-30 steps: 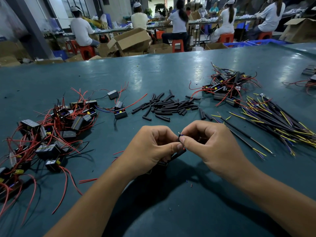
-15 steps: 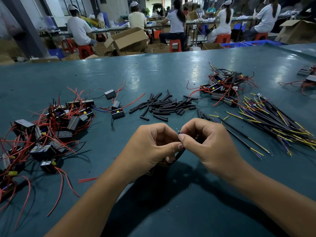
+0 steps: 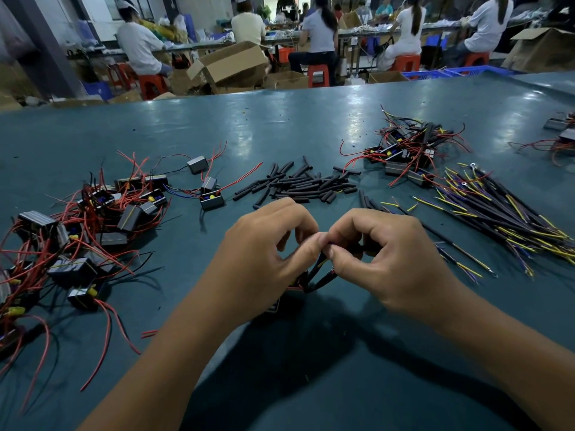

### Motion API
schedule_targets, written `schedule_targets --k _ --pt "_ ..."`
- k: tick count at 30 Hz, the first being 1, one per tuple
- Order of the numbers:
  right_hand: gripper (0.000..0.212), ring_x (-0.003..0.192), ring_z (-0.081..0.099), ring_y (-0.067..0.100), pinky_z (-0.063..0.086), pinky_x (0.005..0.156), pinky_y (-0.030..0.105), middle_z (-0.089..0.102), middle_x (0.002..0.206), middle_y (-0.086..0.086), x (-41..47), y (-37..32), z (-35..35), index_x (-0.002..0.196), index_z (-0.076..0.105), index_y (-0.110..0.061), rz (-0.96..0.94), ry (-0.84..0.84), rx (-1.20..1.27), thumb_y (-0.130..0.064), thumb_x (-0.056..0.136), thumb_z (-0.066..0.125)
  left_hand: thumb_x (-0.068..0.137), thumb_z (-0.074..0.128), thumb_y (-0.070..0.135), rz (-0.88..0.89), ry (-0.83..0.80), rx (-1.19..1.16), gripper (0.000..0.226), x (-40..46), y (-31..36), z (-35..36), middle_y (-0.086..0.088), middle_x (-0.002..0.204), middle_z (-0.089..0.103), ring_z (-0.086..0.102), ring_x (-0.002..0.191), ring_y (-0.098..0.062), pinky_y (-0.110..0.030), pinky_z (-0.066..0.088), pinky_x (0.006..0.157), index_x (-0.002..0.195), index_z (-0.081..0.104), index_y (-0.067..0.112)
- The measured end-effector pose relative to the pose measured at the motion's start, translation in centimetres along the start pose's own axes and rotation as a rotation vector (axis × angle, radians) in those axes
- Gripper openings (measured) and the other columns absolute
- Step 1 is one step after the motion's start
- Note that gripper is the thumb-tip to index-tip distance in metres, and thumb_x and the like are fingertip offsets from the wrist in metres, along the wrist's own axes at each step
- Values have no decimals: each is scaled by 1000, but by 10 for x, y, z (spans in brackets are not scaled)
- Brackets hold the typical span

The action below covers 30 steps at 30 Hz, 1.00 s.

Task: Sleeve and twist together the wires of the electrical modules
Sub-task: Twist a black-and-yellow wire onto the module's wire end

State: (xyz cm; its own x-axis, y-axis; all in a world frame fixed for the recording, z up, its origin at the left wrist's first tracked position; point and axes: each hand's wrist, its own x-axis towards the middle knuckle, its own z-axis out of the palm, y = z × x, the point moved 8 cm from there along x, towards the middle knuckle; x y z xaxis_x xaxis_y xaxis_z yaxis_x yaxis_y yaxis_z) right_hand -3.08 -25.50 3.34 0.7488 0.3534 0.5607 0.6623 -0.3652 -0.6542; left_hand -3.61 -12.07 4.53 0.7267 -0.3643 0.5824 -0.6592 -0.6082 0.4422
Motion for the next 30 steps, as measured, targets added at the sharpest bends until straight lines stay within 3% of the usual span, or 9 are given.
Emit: schedule_targets --k 4,8,12,14,17,19,21,25,30 --pt "2 65 59 13 47 61 26 65 69 -6 -1 -7 0 79 70 -11 -42 -9 -79 -12 80 68 92 56 34 -130 -93 -69 18 -2 -4 8 18 70 53 46 59 -6 -15 31 54 76 56 27" --pt "4 65 58 13 47 61 27 64 69 -6 -1 -10 0 77 68 -11 -57 -7 -92 -12 80 69 87 53 25 -263 -134 -229 23 -4 -7 15 17 50 45 41 45 -1 -10 28 45 64 54 23" --pt "4 66 57 11 48 63 32 63 71 -9 -3 -11 7 78 67 -12 -83 -42 -167 -15 80 69 73 53 26 -607 -172 -490 26 -13 -28 29 3 51 38 28 46 -11 -23 22 45 50 49 15" --pt "4 65 56 9 48 63 30 62 71 -11 -3 -11 8 78 67 -14 -84 -52 -169 -16 81 69 70 55 28 -697 -207 -575 25 -17 -32 35 -3 53 39 27 47 -15 -25 20 45 48 50 15" --pt "6 65 55 8 44 62 19 62 68 -11 -2 -8 5 75 66 -13 -55 -34 -116 -14 80 70 78 57 25 -510 -143 -545 18 -11 -30 22 4 56 47 35 48 -13 -24 29 44 62 61 16" --pt "7 64 55 7 41 62 14 62 67 -11 -1 -6 4 75 66 -13 -40 -36 -96 -13 80 71 87 61 19 -265 -135 -414 10 -4 -20 7 9 74 60 50 60 -17 -29 42 52 86 68 26" --pt "7 64 56 7 39 62 11 63 67 -10 -1 -5 3 74 66 -13 -29 -36 -93 -14 79 70 88 67 13 -103 -167 -313 22 -3 -14 2 5 94 63 56 74 -21 -37 48 62 100 69 31" --pt "5 64 57 5 39 62 9 63 67 -13 -1 -5 2 75 67 -13 -16 -39 -58 -15 80 70 83 75 14 -14 -166 -210 20 -2 -12 -2 7 100 64 56 77 -20 -31 46 64 101 73 23" --pt "6 63 58 9 40 61 12 64 67 -10 -1 -3 2 76 68 -13 -6 -43 -42 -14 81 70 85 73 30 23 -140 -159 15 0 -11 -1 5 91 66 57 75 -18 -32 45 62 94 75 18"
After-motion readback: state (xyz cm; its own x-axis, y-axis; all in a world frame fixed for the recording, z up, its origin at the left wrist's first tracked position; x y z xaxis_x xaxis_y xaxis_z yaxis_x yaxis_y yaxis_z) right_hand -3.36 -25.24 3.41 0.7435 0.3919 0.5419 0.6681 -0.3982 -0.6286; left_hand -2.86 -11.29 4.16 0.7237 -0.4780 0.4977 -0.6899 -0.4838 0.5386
